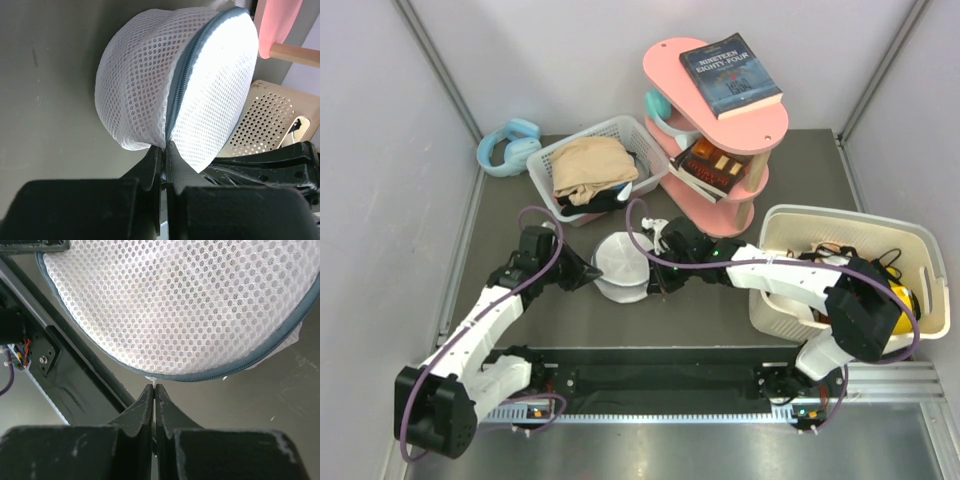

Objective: Unzip the laundry bag and remove the bra

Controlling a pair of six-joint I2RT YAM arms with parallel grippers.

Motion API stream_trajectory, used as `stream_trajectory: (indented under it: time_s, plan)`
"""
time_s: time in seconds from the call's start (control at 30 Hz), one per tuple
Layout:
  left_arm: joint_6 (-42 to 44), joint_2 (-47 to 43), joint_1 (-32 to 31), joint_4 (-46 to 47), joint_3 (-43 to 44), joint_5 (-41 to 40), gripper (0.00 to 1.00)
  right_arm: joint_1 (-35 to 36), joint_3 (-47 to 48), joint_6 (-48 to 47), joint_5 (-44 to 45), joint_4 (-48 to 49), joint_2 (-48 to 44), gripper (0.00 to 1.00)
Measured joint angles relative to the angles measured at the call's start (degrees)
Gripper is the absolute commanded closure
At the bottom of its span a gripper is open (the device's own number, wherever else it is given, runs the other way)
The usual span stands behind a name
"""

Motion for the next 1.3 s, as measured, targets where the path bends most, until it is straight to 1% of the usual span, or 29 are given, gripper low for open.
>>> stream_trajectory:
  time_s: [0.13, 0.33, 0.37, 0.43, 0.47, 0.5, 0.53, 0.57, 0.63, 0.73, 0.83, 1.0, 1.07, 1.17, 1.23, 1.3]
  plan:
    - [2.0, 3.3, 0.1, 0.0, 2.6, 0.4, 1.00, -0.8, 0.1, -0.1, 0.1, -0.1, -0.4, 1.00]
    - [5.7, 13.3, 0.1, 0.2, 10.6, 2.7, 1.00, -0.4, 0.5, -0.4, 0.3, -1.0, -0.4, 1.00]
    - [6.3, 15.2, 0.1, 0.5, 12.1, 3.2, 0.98, -0.1, 0.8, -0.4, 0.3, -1.1, -0.4, 1.00]
    - [7.6, 18.5, -0.2, 1.2, 15.1, 4.0, 0.77, 0.7, 1.5, -0.5, 0.3, -1.4, -0.3, 1.00]
    - [8.3, 19.9, -0.3, 1.3, 16.3, 4.3, 0.52, 1.2, 2.0, -0.5, 0.3, -1.5, -0.2, 1.00]
    - [9.0, 21.1, -0.4, 1.3, 17.5, 4.7, 0.43, 1.7, 2.5, -0.5, 0.3, -1.4, 0.0, 1.00]
    - [9.8, 22.1, -0.6, 1.3, 18.6, 4.8, 0.37, 2.1, 3.0, -0.5, 0.0, -1.5, 0.1, 1.00]
    - [10.3, 22.8, -0.7, 1.2, 19.5, 4.8, 0.28, 2.4, 3.5, -0.5, -0.3, -1.6, 0.4, 1.00]
    - [10.8, 23.1, -0.8, 0.8, 20.4, 4.3, 0.23, 2.8, 4.6, -0.5, -1.0, -1.5, 1.4, 1.00]
    - [11.7, 22.1, -0.8, -1.4, 20.5, 2.7, 0.20, 3.2, 6.2, -0.4, -2.1, -1.5, 3.6, 1.00]
    - [11.9, 19.3, -0.8, -4.1, 19.4, 0.9, 0.21, 3.3, 7.8, -0.3, -3.1, -1.5, 5.8, 1.00]
    - [9.8, 8.9, -0.9, -5.9, 12.9, 0.0, 0.24, 3.5, 10.5, -0.3, -4.2, -1.4, 8.5, 1.00]
    - [8.3, 5.4, -1.0, -5.9, 10.2, 0.3, 0.25, 3.6, 11.3, -0.3, -4.7, -1.4, 9.1, 1.00]
    - [5.8, 2.6, -1.2, -5.1, 6.6, 0.8, 0.29, 3.7, 12.3, -0.3, -5.1, -1.2, 9.7, 1.00]
    - [4.4, 2.2, -1.5, -4.6, 4.9, 1.4, 0.30, 3.8, 12.8, -0.3, -5.2, -1.0, 10.1, 1.00]
    - [3.1, 2.6, -1.8, -3.5, 3.5, 1.8, 0.35, 4.0, 12.9, -0.2, -5.3, -1.0, 10.2, 1.00]
